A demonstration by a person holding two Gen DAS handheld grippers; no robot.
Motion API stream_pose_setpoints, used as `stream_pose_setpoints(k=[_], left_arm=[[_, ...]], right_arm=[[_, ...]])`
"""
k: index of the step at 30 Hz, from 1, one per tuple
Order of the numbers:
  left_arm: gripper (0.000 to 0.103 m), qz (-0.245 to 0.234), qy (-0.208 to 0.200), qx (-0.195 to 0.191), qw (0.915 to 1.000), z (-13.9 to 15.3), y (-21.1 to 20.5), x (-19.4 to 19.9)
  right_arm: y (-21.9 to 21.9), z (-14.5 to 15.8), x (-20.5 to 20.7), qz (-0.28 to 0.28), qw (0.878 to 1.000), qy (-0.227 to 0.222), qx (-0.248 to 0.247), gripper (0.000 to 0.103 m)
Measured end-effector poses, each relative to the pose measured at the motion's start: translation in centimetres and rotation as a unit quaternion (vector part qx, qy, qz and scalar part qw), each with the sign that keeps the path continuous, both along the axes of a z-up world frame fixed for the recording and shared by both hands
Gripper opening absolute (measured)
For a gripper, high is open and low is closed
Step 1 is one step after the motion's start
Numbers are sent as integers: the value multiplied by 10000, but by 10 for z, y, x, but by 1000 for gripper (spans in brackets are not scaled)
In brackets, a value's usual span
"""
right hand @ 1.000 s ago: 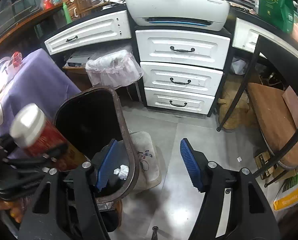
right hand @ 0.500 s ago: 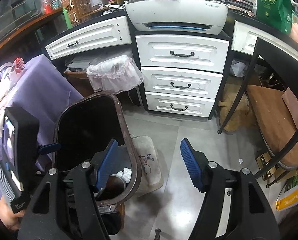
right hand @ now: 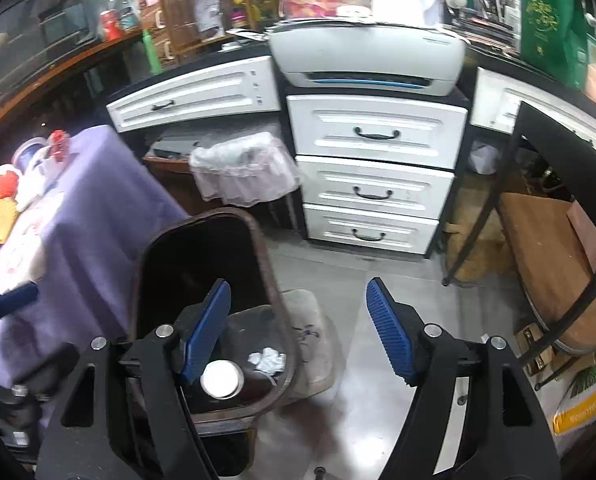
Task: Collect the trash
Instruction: 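Move both grippers back to the table and grasp the yellow foam net with the right gripper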
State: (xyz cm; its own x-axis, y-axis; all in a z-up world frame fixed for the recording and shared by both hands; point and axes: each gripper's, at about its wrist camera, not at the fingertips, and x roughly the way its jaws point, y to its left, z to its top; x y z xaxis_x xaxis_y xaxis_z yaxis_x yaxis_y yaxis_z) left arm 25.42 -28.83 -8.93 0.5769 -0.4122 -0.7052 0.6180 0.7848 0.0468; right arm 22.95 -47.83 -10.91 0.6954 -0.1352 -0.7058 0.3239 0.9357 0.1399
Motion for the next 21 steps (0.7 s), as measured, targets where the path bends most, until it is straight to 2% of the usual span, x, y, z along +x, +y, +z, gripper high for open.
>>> stream_pose_setpoints(k=[5,12,16,21], left_arm=[[97,196,-248,-152,9994,25,38,-8],[97,793,-448,-37,9958,43,100,-7],[97,1261,-522,-1,9906,54,145,-1],[97,1891,-664,134,9796,64,207,4]], right_arm=[[37,16,7,547,9984,-121,-38,72],[107,46,22,1532,9877,-308,20,72],[155,62,31,2105,9768,-400,-11,72],[206,76,46,2666,9627,-464,-21,72]])
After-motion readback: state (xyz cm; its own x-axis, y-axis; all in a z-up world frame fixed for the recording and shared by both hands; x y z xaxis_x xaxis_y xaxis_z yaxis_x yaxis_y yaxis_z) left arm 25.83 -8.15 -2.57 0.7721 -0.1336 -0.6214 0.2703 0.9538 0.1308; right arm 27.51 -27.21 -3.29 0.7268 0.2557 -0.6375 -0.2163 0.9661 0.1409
